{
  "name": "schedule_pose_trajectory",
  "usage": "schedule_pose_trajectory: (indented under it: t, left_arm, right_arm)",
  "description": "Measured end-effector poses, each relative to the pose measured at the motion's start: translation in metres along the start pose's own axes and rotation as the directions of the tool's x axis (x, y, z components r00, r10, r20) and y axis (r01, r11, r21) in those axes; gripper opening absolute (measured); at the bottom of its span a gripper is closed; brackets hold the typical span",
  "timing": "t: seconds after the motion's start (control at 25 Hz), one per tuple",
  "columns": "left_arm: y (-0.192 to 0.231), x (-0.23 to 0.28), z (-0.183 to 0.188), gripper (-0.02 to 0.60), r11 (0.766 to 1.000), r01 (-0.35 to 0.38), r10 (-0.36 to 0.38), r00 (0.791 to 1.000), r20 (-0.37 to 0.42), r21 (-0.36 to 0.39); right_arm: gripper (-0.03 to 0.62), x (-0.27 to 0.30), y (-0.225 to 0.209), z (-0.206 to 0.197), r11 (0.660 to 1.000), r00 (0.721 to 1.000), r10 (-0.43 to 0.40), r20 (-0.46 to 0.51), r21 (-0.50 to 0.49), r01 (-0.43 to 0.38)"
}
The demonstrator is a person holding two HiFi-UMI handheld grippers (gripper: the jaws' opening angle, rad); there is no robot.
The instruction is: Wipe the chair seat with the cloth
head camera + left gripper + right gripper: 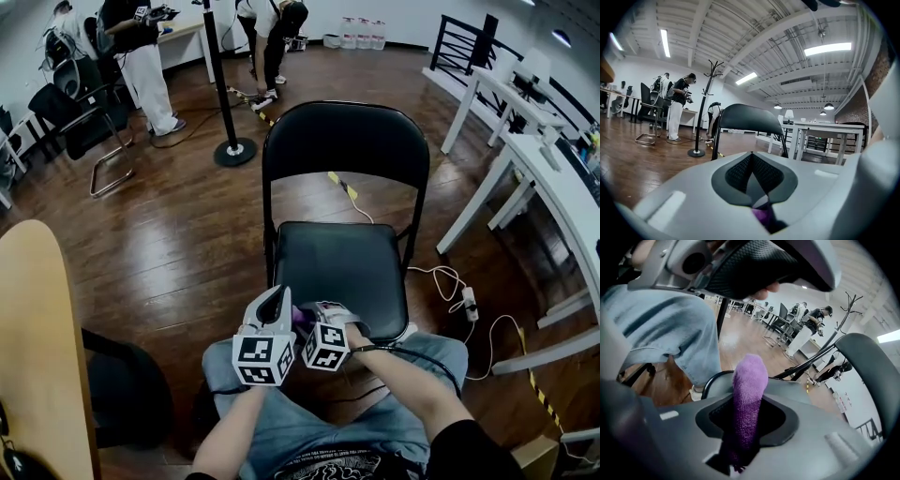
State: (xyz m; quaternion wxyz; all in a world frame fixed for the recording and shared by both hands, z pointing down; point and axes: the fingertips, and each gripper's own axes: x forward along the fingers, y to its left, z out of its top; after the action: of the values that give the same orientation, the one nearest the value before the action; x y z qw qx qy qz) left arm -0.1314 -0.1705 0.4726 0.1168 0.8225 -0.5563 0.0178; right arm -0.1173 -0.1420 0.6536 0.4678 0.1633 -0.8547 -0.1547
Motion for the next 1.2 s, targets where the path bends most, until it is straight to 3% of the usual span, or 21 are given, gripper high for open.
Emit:
schedule_pose_trajectory:
  t: [0.28,0.56,1.04,1.2]
  left_arm:
    - [-0.008,-0.002,0.009,0.003,1.0,0.007,-0.007,1.0,0.009,0.02]
    - [-0.007,0.002,0.012,0.003,1.0,0.006,-0.006,1.0,0.004,0.01]
    - [-0.013,0.027,0.03,0.003,0.998,0.068,-0.068,0.998,0.019,-0.005]
    - [-0.005,0.04,0.03,0.003,0.996,0.061,-0.061,0.998,0.007,-0.065]
  right_arm:
    - [0.12,-0.009,0.025,0.004,1.0,1.0,0.006,0.01,-0.015,-0.006]
    - [0.12,-0.017,0.006,0.007,1.0,1.0,0.002,0.017,0.013,-0.002]
    - [0.12,-0.025,-0.185,-0.012,0.98,0.98,-0.194,-0.037,0.046,0.196]
    - [0.121,-0.01,-0.232,-0.035,0.968,0.97,-0.232,-0.077,0.081,0.238]
